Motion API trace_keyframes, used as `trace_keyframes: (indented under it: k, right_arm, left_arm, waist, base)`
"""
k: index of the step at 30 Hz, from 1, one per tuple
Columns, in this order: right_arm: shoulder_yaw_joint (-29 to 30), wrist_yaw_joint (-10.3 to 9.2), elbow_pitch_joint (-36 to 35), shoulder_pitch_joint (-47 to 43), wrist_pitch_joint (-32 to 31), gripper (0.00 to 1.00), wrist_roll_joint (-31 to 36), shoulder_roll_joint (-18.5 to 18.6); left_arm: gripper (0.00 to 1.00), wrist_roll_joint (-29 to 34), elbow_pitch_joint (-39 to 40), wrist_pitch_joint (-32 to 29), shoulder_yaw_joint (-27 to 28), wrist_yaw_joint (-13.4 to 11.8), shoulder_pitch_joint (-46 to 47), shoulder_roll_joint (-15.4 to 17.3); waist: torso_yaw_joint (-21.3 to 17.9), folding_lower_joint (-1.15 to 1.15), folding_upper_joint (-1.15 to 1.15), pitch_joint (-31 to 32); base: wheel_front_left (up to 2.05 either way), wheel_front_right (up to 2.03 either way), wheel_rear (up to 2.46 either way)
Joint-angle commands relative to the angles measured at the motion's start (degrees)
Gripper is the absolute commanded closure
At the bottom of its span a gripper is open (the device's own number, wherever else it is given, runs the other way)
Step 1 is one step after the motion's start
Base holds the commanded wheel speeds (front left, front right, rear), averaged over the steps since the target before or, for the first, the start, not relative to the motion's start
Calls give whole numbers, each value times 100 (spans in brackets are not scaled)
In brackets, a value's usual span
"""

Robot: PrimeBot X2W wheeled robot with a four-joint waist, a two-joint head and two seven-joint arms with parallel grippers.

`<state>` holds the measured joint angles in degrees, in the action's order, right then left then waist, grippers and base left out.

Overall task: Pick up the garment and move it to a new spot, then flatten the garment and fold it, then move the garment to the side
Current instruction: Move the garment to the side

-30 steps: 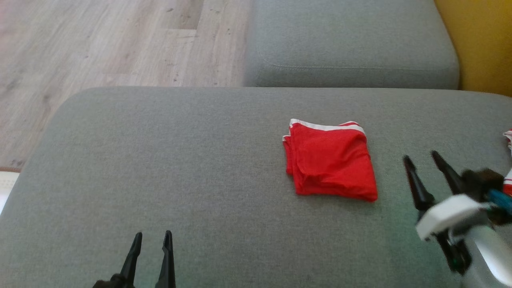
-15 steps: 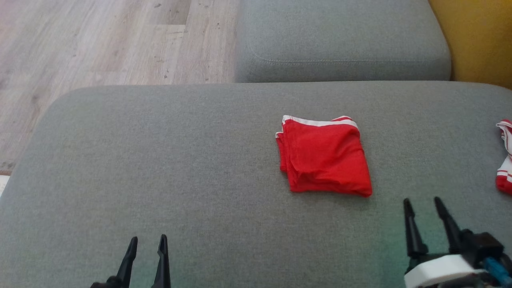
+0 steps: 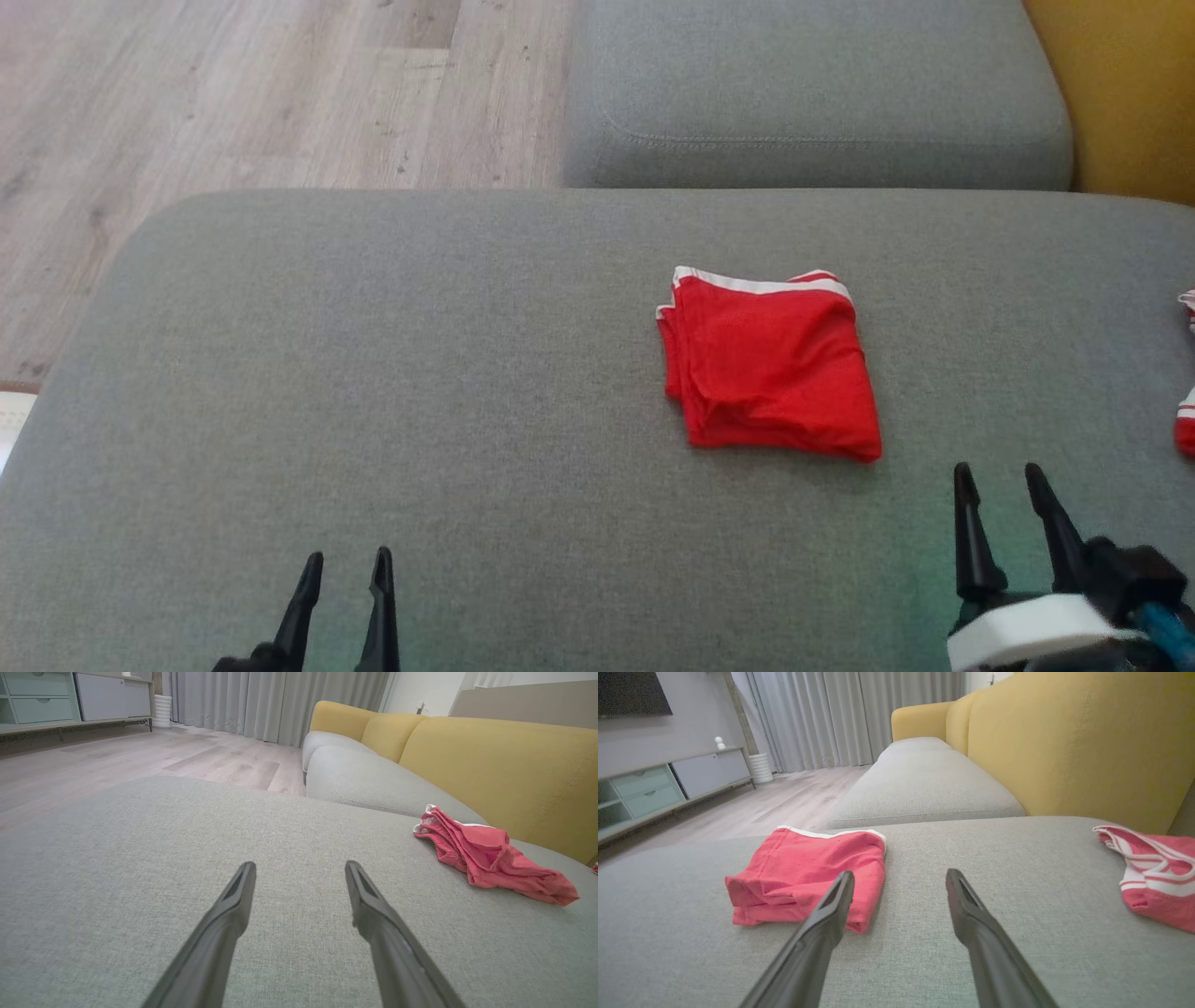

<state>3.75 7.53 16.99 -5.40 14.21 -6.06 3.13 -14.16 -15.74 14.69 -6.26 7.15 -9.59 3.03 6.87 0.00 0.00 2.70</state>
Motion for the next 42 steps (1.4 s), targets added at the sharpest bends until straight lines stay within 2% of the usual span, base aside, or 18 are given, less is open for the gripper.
trace_keyframes:
  k: [1,5,8,10,13,16,20,23,29,30,31,32,34,36,38,42]
  right_arm:
    - [-146,-4,-132,351,78,0,-235,34]
    - [-288,-4,57,976,-63,0,-684,205]
    - [-360,-4,197,1633,-745,0,-1167,345]
    - [-208,-4,354,2073,-1229,0,-1494,359]
    - [-162,-4,754,2649,-2017,0,-1694,412]
    - [-86,-4,1289,3071,-2496,0,-1626,408]
    - [266,-4,2204,3410,-2787,0,-1218,380]
    - [558,-4,2803,3544,-2825,0,-840,321]
    - [845,-4,3486,3716,-2736,0,-881,112]
    - [835,-4,3546,3761,-2698,8,-991,79]
    - [841,-4,3584,3816,-2639,93,-1119,54]
    - [797,-4,3594,3877,-2564,100,-1207,37]
    - [643,-4,3574,4006,-2385,100,-1290,20]
    - [277,-4,3417,4249,-2131,100,-1257,52]
    - [39,-4,3272,4462,-2087,100,-1237,200]
    - [-152,-4,2991,4946,-2195,100,-1207,751]
  left_arm:
    - [0,-29,188,30,146,28,295,-15]
    - [0,-34,208,30,52,30,343,-15]
    - [0,-35,224,31,-41,31,441,-15]
    - [0,-50,224,31,-107,32,531,-15]
    - [0,-81,202,31,-276,32,655,-15]
    - [0,-122,169,31,-450,33,766,-15]
    - [0,-158,135,31,-566,33,860,-15]
    - [0,-155,125,31,-580,33,879,-15]
    - [0,-148,129,31,-535,33,898,-15]
    - [0,-145,139,31,-505,34,900,-15]
    - [0,-141,155,31,-468,34,901,-15]
    - [0,-136,173,31,-436,34,900,-15]
    - [0,-138,219,31,-363,34,871,-15]
    - [0,-118,265,31,-295,34,835,-2]
    - [0,-101,295,31,-295,34,880,32]
    - [0,-87,354,31,-412,34,1140,131]
  waist:
    - [3,0,0,-33]
    - [17,0,0,-163]
    - [91,0,0,-310]
    - [172,0,0,-431]
    - [327,0,0,-586]
    - [510,0,0,-693]
    - [732,0,0,-784]
    - [840,0,0,-822]
    - [872,0,0,-879]
    - [848,0,0,-890]
    - [796,0,0,-902]
    - [720,0,0,-912]
    - [475,0,0,-930]
    - [5,0,0,-1006]
    - [-346,0,0,-1114]
    - [-894,0,0,-1370]
  base:
    - [0,0,0]
    - [0,0,0]
    - [0,0,0]
    - [0,0,0]
    - [0,0,0]
    - [0,0,0]
    - [0,0,0]
    - [0,0,0]
    - [0,0,0]
    - [0,0,0]
    - [0,0,0]
    - [0,0,0]
    - [0,0,0]
    - [0,0,0]
    - [0,0,0]
    - [0,0,0]
